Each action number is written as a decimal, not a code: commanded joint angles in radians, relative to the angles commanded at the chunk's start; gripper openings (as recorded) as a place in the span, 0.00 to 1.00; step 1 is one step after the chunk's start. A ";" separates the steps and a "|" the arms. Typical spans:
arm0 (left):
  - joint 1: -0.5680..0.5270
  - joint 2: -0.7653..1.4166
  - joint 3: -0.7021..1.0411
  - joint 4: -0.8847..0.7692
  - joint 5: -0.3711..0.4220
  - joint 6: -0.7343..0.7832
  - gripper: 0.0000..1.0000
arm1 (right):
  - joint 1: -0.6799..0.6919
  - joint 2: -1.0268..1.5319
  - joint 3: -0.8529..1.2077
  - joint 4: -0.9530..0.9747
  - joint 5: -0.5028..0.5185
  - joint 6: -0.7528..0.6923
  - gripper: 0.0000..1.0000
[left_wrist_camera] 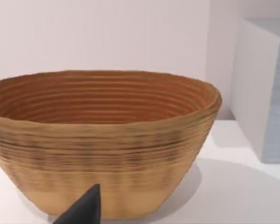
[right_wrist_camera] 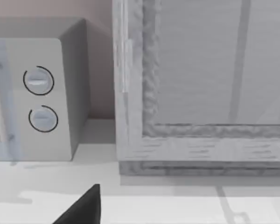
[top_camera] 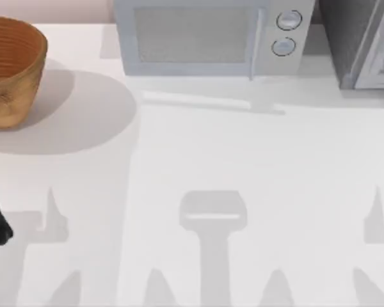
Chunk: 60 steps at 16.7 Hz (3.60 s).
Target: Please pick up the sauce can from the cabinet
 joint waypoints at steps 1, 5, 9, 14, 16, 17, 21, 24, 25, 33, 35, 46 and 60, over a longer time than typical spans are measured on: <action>0.000 0.000 0.000 0.000 0.000 0.000 1.00 | 0.000 0.000 0.000 0.000 0.000 0.000 1.00; 0.000 0.000 0.000 0.000 0.000 0.000 1.00 | 0.013 0.059 0.064 -0.015 0.005 0.001 1.00; 0.000 0.000 0.000 0.000 0.000 0.000 1.00 | 0.047 0.258 0.297 -0.076 0.029 0.003 1.00; 0.000 0.000 0.000 0.000 0.000 0.000 1.00 | 0.098 0.616 0.762 -0.199 0.080 0.005 1.00; 0.000 0.000 0.000 0.000 0.000 0.000 1.00 | 0.118 0.767 0.967 -0.250 0.102 0.006 1.00; 0.000 0.000 0.000 0.000 0.000 0.000 1.00 | 0.127 0.841 1.068 -0.274 0.114 0.006 1.00; 0.000 0.000 0.000 0.000 0.000 0.000 1.00 | 0.158 1.105 1.429 -0.355 0.156 0.010 1.00; 0.000 0.000 0.000 0.000 0.000 0.000 1.00 | 0.175 1.247 1.624 -0.395 0.180 0.013 1.00; 0.000 0.000 0.000 0.000 0.000 0.000 1.00 | 0.178 1.278 1.668 -0.403 0.186 0.014 1.00; 0.000 0.000 0.000 0.000 0.000 0.000 1.00 | 0.180 1.323 1.739 -0.416 0.196 0.016 1.00; 0.000 0.000 0.000 0.000 0.000 0.000 1.00 | 0.190 1.340 1.756 -0.412 0.201 0.017 1.00; 0.000 0.000 0.000 0.000 0.000 0.000 1.00 | 0.290 1.631 1.991 -0.355 0.317 0.014 1.00; 0.000 0.000 0.000 0.000 0.000 0.000 1.00 | 0.241 1.887 2.312 -0.419 0.272 0.013 1.00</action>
